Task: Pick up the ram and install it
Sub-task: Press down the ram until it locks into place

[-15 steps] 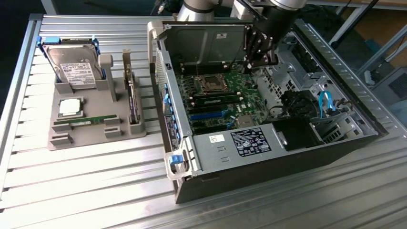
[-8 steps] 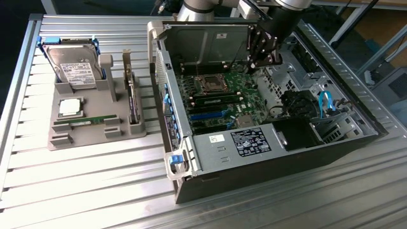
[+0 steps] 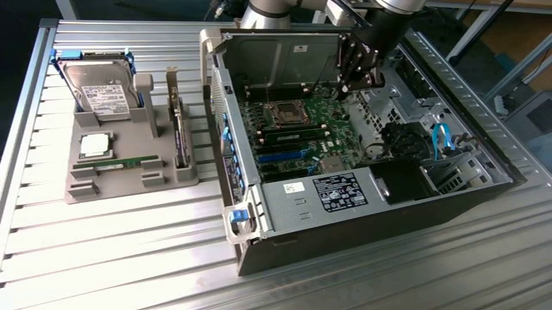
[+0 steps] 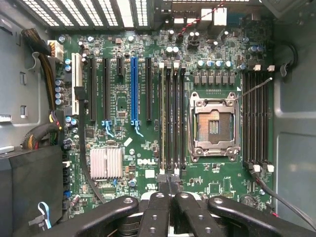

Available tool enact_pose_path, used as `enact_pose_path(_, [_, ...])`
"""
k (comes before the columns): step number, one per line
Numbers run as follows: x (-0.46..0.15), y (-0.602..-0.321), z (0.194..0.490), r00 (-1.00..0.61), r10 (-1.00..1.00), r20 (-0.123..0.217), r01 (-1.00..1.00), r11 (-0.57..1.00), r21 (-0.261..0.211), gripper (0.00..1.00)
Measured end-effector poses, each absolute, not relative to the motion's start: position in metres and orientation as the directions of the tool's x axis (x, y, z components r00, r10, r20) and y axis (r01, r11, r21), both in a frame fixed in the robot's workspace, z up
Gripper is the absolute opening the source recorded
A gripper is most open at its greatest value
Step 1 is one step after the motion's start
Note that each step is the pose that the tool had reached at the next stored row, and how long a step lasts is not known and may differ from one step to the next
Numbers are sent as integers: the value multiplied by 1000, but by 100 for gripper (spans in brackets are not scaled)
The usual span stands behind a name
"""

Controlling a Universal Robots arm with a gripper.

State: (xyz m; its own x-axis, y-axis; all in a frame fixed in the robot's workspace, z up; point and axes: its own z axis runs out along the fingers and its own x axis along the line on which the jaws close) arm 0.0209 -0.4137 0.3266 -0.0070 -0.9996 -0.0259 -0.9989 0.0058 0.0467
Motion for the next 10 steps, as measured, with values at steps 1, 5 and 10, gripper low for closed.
enact_pose_path(1, [21,-414,327,-7,-1000,-26,-999,6,47,10])
enact_pose_path(5, [26,-414,327,-7,-1000,-26,-999,6,47,10])
enact_pose_path(10, [29,-414,327,-7,-1000,-26,-999,6,48,10])
